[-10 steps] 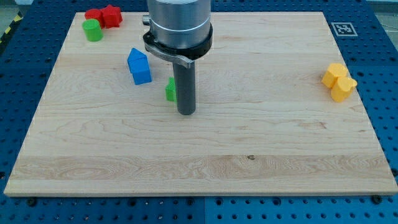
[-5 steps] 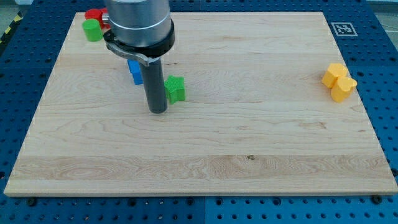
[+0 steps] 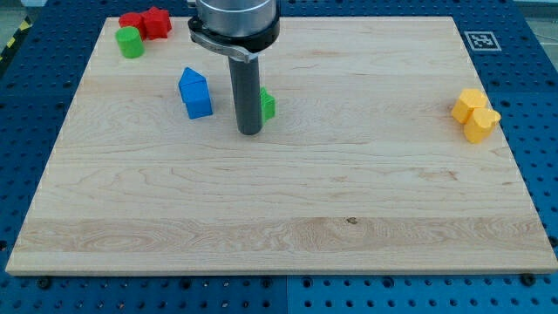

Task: Drag green star towards top right of the blue triangle

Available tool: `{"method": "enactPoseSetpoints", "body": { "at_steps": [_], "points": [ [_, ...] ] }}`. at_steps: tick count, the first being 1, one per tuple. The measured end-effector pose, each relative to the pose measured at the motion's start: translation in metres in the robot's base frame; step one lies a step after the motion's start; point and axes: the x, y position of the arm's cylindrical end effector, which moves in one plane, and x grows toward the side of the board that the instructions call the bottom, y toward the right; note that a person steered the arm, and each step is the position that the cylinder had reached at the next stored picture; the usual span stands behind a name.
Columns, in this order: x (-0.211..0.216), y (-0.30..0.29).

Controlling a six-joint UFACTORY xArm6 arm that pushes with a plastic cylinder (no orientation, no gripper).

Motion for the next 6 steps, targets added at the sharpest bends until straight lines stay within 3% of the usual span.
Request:
{"method": "enactPoseSetpoints", "body": {
  "at_steps": [4, 6],
  "points": [
    [-0.027, 0.019],
    [-0.071, 0.02]
  ]
}}
